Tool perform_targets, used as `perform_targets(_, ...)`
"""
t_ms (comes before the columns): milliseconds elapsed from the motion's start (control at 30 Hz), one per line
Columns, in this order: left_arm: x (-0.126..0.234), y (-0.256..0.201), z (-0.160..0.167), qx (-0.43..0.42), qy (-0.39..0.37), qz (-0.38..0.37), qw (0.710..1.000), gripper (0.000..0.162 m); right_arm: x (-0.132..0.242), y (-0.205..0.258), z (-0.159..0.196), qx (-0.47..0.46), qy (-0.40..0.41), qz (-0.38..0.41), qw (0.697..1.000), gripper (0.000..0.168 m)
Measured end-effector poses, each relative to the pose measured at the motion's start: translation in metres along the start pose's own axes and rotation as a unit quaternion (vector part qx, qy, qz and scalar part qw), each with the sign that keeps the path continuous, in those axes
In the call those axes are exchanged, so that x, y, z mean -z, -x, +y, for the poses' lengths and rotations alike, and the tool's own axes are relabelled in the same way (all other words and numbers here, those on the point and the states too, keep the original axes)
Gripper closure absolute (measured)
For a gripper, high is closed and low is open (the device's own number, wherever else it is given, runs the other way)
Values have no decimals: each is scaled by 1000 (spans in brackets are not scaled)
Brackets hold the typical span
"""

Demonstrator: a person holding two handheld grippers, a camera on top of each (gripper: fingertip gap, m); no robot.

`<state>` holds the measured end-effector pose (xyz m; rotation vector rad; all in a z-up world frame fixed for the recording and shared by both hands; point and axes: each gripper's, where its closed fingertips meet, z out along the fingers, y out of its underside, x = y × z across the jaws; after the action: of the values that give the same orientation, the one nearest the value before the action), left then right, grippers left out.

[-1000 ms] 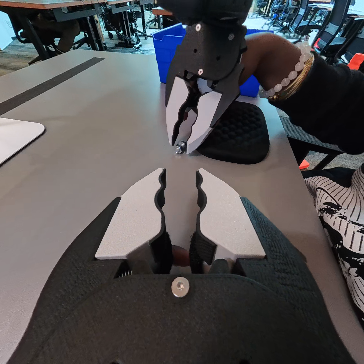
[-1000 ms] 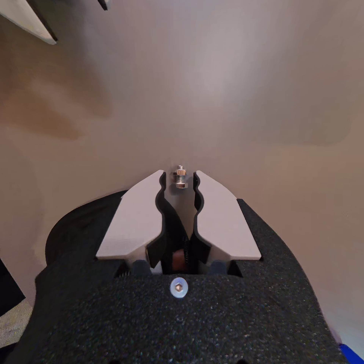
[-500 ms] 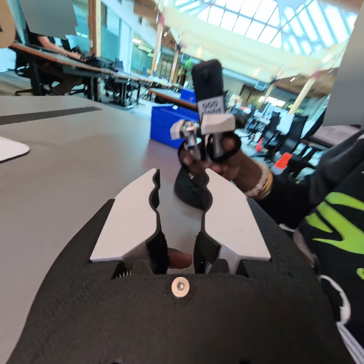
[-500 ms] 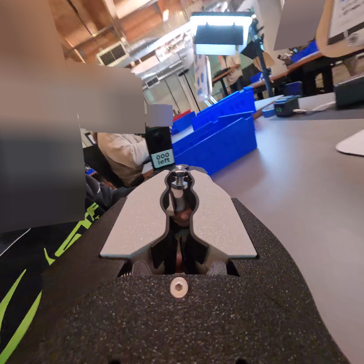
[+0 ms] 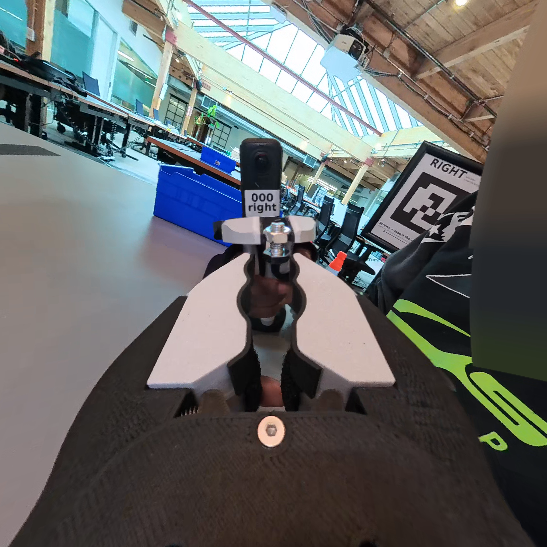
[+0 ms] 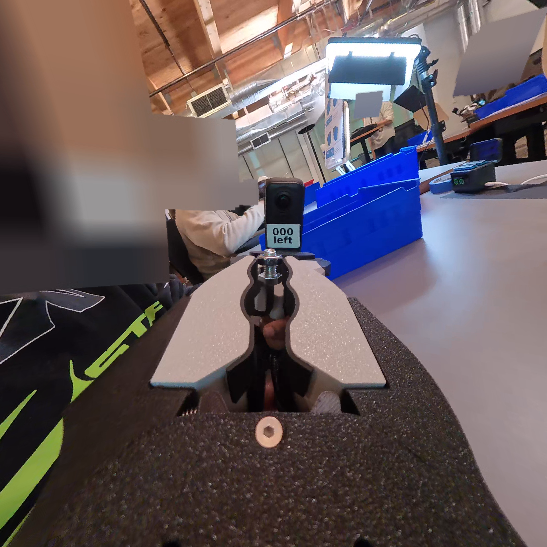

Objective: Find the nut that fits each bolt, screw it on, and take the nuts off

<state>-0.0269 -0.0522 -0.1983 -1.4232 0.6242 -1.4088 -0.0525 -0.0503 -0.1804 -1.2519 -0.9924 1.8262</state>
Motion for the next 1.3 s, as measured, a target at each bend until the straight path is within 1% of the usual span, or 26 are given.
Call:
perform_targets(33, 0, -2, -1, 4, -1, 9, 1000, 140, 0, 1, 1, -1, 1, -6, 1000, 153)
perform_targets(100, 0, -7, -1, 5, -1, 24, 1000, 146, 0, 3, 1, -1, 3, -14, 1000, 153)
perform_targets(167, 0, -7, 0, -17, 3, 19, 1000, 147, -1, 5, 2, 1, 4, -19, 1000, 153)
perform_targets(267, 0, -3, 2, -75, 16, -11, 997, 147, 1, 4, 3, 10, 10, -14, 1000, 153)
perform_targets(333, 1, 7, 6, -118, 35, -56, 991, 147, 4, -2, 4, 17, 20, 5, 1000, 151)
perform_targets(400, 4, 21, 11, -160, 66, -109, 979, 147, 7, -5, 4, 36, 28, 21, 999, 136)
perform_targets(467, 4, 26, 14, -184, 82, -133, 971, 147, 8, -7, 8, 68, 49, 39, 996, 128)
perform_targets(500, 4, 27, 16, -184, 86, -133, 970, 147, 7, -8, 11, 84, 61, 48, 993, 125)
perform_targets(600, 3, 26, 17, -175, 83, -127, 973, 147, 4, -12, 17, 111, 83, 64, 988, 124)
perform_targets(700, 4, 27, 14, -170, 74, -130, 974, 147, 1, -9, 18, 112, 83, 59, 988, 128)
perform_targets(800, 7, 29, 8, -163, 57, -139, 975, 147, 5, -12, 14, 118, 72, 75, 988, 132)
perform_targets(833, 8, 30, 6, -159, 52, -142, 976, 147, 6, -11, 13, 119, 70, 77, 987, 134)
perform_targets(900, 11, 34, 2, -154, 43, -153, 975, 147, 9, -4, 12, 121, 66, 58, 989, 155)
perform_targets(933, 11, 34, 2, -154, 42, -153, 975, 147, 9, -3, 10, 120, 62, 56, 989, 156)
perform_targets(1000, 10, 33, 3, -151, 42, -147, 977, 147, 10, -7, 7, 124, 57, 70, 988, 154)
perform_targets(1100, 7, 29, 7, -160, 52, -137, 976, 147, 7, -14, 6, 129, 52, 88, 986, 137)
perform_targets(1167, 7, 29, 7, -162, 52, -138, 976, 147, 3, -14, 9, 132, 62, 86, 986, 132)
perform_targets(1233, 7, 30, 7, -157, 52, -139, 976, 147, 1, -14, 11, 139, 67, 87, 984, 133)
perform_targets(1300, 8, 30, 5, -159, 48, -140, 976, 147, 4, -15, 9, 144, 64, 95, 983, 141)
